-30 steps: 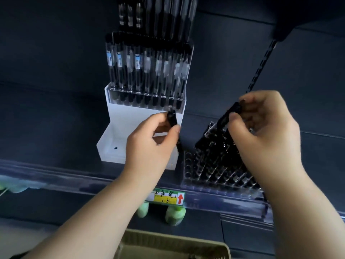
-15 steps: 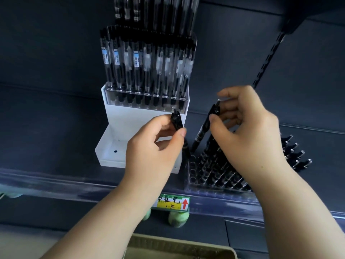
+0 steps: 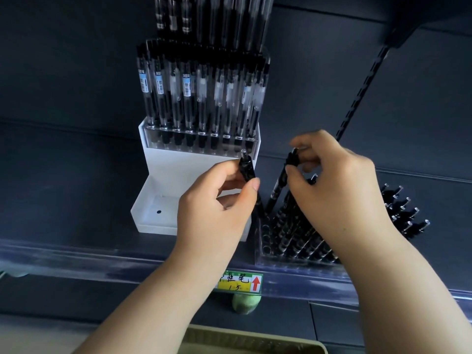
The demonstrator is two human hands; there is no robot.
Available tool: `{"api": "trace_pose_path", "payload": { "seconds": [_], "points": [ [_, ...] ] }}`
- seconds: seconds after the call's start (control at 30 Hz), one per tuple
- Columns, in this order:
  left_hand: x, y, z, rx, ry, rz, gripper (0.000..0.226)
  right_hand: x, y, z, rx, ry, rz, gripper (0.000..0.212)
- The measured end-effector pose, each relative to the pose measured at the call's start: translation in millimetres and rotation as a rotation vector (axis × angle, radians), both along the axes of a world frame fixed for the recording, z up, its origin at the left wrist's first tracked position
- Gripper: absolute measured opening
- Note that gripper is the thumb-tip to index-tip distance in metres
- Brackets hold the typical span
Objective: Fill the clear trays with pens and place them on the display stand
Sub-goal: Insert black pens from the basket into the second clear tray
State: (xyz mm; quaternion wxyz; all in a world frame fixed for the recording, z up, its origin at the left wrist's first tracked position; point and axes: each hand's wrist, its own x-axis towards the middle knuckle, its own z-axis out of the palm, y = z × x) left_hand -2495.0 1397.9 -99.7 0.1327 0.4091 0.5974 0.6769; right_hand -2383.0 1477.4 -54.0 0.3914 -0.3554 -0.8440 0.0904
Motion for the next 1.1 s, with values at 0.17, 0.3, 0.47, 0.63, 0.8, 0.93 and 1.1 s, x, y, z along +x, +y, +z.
{"api": "trace_pose_path", "payload": {
  "seconds": [0.17, 0.3, 0.47, 0.63, 0.8, 0.93, 1.1],
  "points": [
    [-1.1, -0.7, -1.8, -0.009, 0.012, 0.011, 0.014, 2.1, -1.1, 0.6, -0.008, -0.012, -0.008, 0.031],
    [-1.6, -0.8, -1.3, 0.004, 0.005, 0.015, 0.013, 4.0, 0.6, 0.6, -0.025, -0.011, -0.042, 0.031],
    [-2.9, -0.1, -0.2, 0.001, 0.011, 0.02, 0.013, 2.2, -1.2, -0.6, -0.076, -0.046, -0.045, 0.031],
    [-3.4, 1.3, 0.9, 0.002, 0.002, 0.025, 0.014, 0.6, -1.3, -3.9, -0.07, -0.134, -0.036, 0.027],
    [-2.4, 3.4, 1.2, -0.016, 0.014, 0.006, 0.014, 2.4, 0.3, -3.3, -0.054, -0.13, -0.046, 0.014],
    [-2.6, 5.3, 1.9, -0.028, 0.073, 0.009, 0.015, 4.6, -0.9, -1.0, -0.035, -0.132, -0.029, 0.016],
    [-3.1, 11.5, -1.1, -0.08, 0.112, -0.022, 0.024, 8.3, -2.9, 2.0, 0.01, -0.098, -0.019, 0.015]
  ]
}}
